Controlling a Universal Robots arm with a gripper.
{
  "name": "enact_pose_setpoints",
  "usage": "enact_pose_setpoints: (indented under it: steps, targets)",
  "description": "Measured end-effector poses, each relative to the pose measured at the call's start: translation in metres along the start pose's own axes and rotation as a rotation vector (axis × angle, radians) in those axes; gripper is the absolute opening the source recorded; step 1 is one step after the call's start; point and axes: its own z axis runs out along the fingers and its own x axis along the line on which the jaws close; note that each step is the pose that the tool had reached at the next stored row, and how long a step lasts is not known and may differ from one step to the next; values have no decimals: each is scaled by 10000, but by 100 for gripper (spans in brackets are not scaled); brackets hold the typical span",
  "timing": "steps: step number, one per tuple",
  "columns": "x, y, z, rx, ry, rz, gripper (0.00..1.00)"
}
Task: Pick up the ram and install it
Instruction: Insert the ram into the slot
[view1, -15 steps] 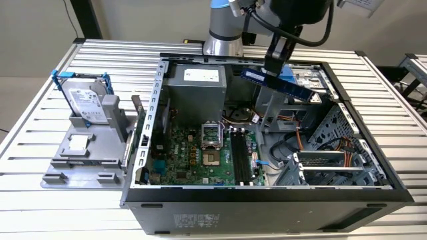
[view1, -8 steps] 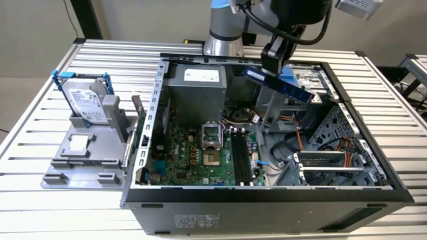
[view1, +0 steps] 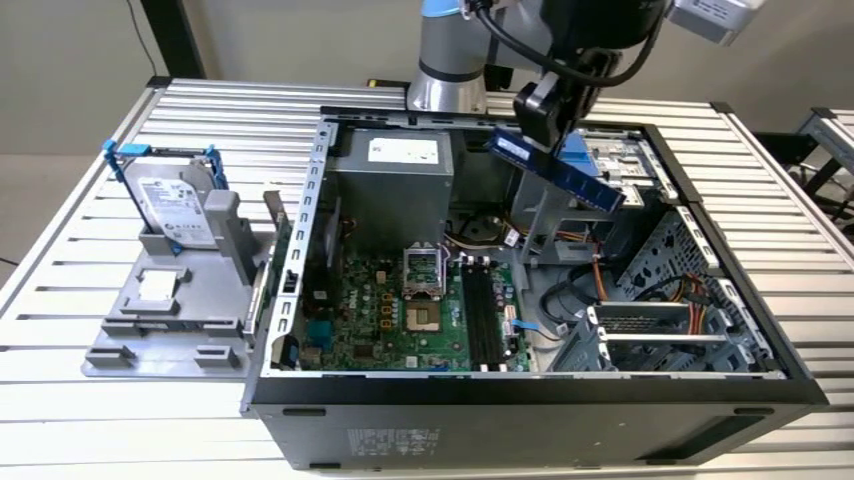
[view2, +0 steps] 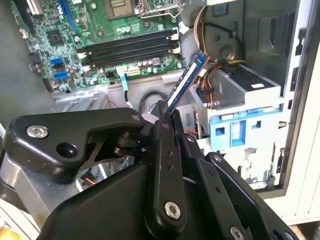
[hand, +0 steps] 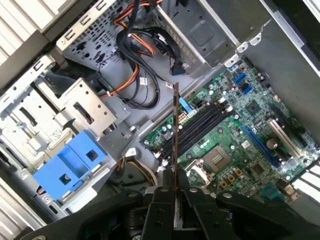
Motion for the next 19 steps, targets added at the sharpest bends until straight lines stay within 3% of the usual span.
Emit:
enact_pose_setpoints:
  steps: [19]
  targets:
    - [0, 0, 0, -46, 14, 3042, 0]
